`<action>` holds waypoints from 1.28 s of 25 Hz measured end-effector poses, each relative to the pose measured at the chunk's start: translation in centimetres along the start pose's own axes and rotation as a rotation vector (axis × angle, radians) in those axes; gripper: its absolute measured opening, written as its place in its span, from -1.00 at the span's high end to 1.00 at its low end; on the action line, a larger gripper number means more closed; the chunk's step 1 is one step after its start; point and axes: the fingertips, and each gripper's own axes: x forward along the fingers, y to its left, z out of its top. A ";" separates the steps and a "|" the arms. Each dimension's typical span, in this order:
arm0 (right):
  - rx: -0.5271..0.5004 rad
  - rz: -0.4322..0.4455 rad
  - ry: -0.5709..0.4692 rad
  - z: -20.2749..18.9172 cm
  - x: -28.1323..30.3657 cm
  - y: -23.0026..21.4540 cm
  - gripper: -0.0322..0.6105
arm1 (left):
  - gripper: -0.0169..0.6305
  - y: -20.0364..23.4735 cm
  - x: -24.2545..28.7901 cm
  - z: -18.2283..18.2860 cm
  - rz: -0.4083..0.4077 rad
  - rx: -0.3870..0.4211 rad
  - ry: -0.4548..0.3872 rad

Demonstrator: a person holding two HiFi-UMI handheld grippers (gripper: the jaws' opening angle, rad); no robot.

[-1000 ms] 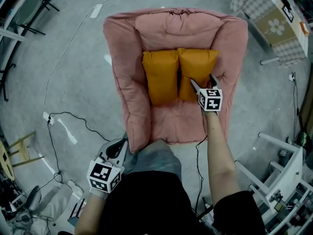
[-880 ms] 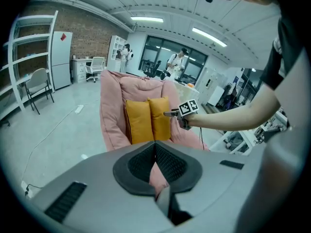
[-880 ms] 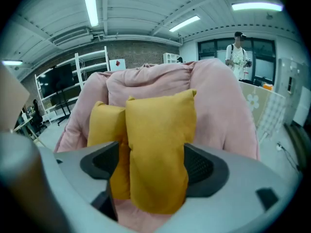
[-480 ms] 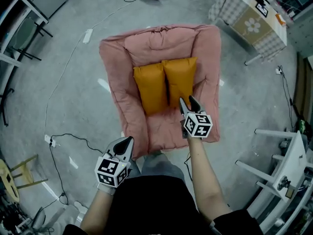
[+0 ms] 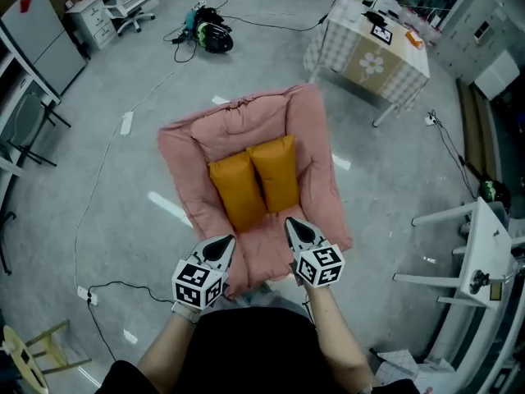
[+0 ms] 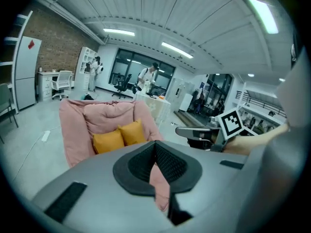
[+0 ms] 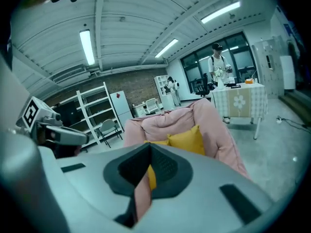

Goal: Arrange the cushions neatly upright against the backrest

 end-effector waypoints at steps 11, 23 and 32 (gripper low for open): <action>0.002 -0.001 -0.151 7.8 -5.6 5.6 0.87 | 0.91 -2.6 -0.5 5.3 -0.210 0.176 -0.009; -0.080 -0.040 -0.241 12.0 -6.7 5.7 0.88 | 0.91 -2.8 -0.4 11.2 -0.281 0.231 -0.080; -0.096 -0.037 -0.224 11.9 -5.8 5.7 0.88 | 0.91 -3.5 -0.2 12.3 -0.300 0.243 -0.096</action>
